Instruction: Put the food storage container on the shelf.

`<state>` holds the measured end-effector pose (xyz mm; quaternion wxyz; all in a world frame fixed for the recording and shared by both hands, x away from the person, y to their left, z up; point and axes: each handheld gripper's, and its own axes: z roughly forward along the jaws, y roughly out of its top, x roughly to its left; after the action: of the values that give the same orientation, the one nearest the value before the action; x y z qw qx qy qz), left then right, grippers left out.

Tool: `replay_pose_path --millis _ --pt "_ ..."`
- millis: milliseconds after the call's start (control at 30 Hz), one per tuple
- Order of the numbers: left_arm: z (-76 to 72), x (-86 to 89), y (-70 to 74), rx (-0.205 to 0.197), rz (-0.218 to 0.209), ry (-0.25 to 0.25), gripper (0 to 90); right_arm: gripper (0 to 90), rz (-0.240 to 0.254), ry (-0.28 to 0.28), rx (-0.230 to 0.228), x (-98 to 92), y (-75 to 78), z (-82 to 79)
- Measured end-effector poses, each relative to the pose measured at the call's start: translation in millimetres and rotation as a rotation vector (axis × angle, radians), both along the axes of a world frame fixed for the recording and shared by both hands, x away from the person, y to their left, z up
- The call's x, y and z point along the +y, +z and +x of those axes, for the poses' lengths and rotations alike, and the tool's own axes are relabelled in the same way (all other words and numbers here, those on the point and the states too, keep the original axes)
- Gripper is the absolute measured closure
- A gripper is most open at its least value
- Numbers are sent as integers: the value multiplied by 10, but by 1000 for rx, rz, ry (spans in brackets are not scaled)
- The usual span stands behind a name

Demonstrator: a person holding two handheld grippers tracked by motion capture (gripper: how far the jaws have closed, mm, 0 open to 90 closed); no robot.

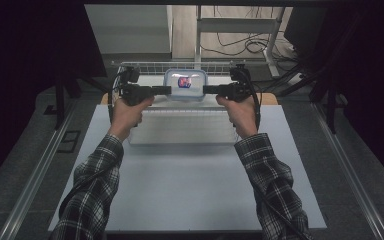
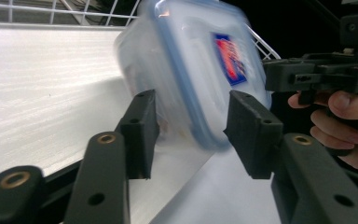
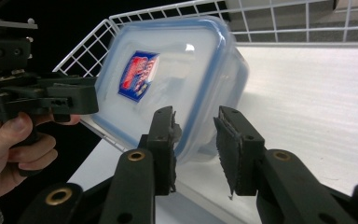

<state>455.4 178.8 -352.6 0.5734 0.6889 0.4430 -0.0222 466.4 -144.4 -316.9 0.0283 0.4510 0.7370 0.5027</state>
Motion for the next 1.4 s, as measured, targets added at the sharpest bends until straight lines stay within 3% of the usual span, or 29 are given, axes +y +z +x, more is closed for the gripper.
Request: replay_pose_path --millis 100,300,433,567,700,900,1200,1400 --pt "1 -6 7 4 5 0 526 659 -16 -3 -7 7 10 3" --pt "0 -52 72 -24 81 63 424 653 -44 -3 -29 59 27 2" --pt "2 -57 90 -32 93 92 412 645 -52 -12 -46 74 35 2" --pt "23 -54 73 -34 74 112 406 618 -44 -29 -53 72 25 27" --pt "20 -79 92 -63 108 138 389 600 -38 -34 -61 62 17 72" --pt "-26 -147 133 -132 188 179 352 581 -67 -52 -94 80 37 70" --pt "-132 -152 167 -178 184 139 238 496 -55 -16 -141 24 98 -40" --pt "-270 -161 161 -214 227 120 163 447 -62 -1 -152 13 49 -109"
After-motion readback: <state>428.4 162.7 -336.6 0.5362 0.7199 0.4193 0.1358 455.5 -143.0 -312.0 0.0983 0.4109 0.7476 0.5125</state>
